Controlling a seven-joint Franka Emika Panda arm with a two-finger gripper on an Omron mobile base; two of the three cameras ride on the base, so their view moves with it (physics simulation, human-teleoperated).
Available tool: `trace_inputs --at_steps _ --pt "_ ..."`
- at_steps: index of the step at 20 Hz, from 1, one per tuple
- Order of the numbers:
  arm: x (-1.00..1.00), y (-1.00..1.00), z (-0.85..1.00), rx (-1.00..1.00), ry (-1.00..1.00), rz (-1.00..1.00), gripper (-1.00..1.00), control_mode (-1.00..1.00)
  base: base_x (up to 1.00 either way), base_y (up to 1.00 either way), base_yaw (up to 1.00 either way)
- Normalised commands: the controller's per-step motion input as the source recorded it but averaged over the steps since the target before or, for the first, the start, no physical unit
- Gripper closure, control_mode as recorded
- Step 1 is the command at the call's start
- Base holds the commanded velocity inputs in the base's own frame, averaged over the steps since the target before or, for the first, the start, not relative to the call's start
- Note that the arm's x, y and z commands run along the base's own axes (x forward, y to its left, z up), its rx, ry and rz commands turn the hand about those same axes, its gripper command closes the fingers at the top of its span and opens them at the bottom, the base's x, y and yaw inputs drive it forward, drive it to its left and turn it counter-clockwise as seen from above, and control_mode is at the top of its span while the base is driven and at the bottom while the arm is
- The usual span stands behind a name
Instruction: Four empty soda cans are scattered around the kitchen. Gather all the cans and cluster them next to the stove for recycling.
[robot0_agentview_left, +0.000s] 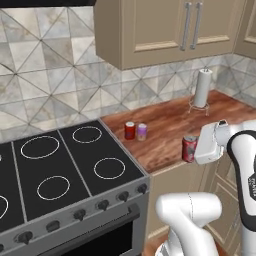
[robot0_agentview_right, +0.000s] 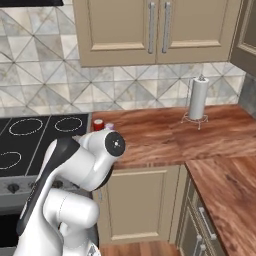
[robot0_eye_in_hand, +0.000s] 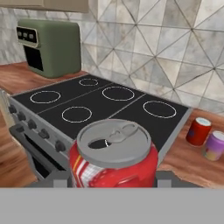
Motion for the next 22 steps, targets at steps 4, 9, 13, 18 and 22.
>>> trace_inputs --at_steps 4,9,13,18,22 --pt "0.00 0.00 0.00 0.00 0.00 0.00 1.00 1.00 0.52 -0.19 0.11" --pt "0.00 0.00 0.00 0.00 0.00 0.00 1.00 1.00 0.39 -0.19 0.12" --pt "0.00 0.00 0.00 0.00 0.00 0.00 1.00 1.00 0.22 -0.15 0.16" --pt "0.00 0.00 0.00 0.00 0.00 0.00 1.00 1.00 0.31 -0.10 0.21" --pt "0.00 0.00 0.00 0.00 0.00 0.00 1.00 1.00 0.33 -0.20 0.20"
